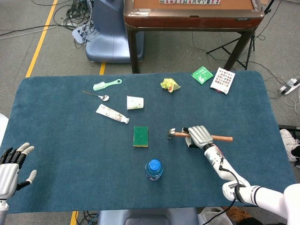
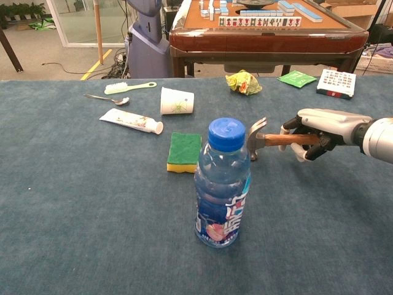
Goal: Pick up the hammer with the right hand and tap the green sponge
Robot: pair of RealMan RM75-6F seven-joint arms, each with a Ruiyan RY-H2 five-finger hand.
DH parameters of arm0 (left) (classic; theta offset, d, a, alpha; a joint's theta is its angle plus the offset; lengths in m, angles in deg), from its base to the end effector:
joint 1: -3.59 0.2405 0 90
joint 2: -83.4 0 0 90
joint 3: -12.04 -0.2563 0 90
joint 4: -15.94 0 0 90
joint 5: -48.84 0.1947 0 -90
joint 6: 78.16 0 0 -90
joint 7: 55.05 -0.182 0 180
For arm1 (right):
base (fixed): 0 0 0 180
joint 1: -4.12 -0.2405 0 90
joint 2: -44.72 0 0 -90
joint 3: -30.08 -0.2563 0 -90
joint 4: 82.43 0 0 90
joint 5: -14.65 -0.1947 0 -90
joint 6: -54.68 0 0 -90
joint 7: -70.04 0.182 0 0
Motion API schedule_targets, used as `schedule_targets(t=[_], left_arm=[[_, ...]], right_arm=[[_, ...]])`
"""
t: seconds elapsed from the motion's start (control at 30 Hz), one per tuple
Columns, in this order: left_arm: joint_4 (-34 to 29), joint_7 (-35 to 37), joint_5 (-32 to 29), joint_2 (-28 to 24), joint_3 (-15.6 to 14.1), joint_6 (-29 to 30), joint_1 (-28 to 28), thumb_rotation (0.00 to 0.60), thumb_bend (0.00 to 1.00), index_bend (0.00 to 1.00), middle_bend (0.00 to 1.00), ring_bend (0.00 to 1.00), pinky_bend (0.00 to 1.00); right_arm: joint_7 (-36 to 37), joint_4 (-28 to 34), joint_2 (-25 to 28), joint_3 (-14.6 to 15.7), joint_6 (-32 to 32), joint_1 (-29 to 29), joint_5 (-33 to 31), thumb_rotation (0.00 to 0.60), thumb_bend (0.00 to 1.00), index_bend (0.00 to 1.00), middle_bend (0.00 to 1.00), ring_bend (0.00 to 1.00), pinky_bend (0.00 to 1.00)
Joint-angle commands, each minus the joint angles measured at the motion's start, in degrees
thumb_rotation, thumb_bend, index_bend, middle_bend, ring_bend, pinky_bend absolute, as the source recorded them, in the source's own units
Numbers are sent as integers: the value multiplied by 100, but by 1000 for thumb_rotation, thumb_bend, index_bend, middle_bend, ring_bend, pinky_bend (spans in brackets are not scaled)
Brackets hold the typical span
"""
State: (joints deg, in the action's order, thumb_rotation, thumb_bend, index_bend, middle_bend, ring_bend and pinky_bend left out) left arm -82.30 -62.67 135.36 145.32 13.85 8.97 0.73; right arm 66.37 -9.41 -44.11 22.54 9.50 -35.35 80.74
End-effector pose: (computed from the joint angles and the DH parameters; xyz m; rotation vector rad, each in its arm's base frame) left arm -0.2932 0.2026 0.1783 -1.3918 -0.8564 -0.8445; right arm -0.2147 -0.3783 -0.0269 1.8349 -1.1890 0.7899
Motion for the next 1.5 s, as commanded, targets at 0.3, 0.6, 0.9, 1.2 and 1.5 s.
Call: schedule_targets(t=[0.3, 0.6, 0.9, 1.2, 1.5], left_arm=[[-15, -17, -18, -9, 0, -18, -9, 600, 283, 178, 125, 148, 64], [-46, -28, -4, -30, 0, 3, -6, 600, 284, 178, 125, 148, 63], [-84, -14, 36, -64, -17, 73, 31, 600, 283, 178, 125, 148, 63], [-110, 3, 79, -89, -29, 173, 86, 600, 283, 178, 125, 145, 63], [-137, -19, 129, -93, -58, 290, 166, 600, 283, 177, 125, 145, 63]], right_arm=[[143, 44, 69, -45, 23, -6, 74, 600, 717, 612, 736, 572, 594], [319, 197, 202, -129, 94, -81, 167, 600, 793, 655, 779, 626, 699], [469, 451, 422, -201, 177, -154, 221, 600, 810, 696, 828, 693, 757], [472, 669, 580, -307, 303, -313, 160, 600, 834, 724, 872, 743, 818], [925, 768, 475, -502, 402, -453, 128, 600, 841, 761, 918, 793, 868]])
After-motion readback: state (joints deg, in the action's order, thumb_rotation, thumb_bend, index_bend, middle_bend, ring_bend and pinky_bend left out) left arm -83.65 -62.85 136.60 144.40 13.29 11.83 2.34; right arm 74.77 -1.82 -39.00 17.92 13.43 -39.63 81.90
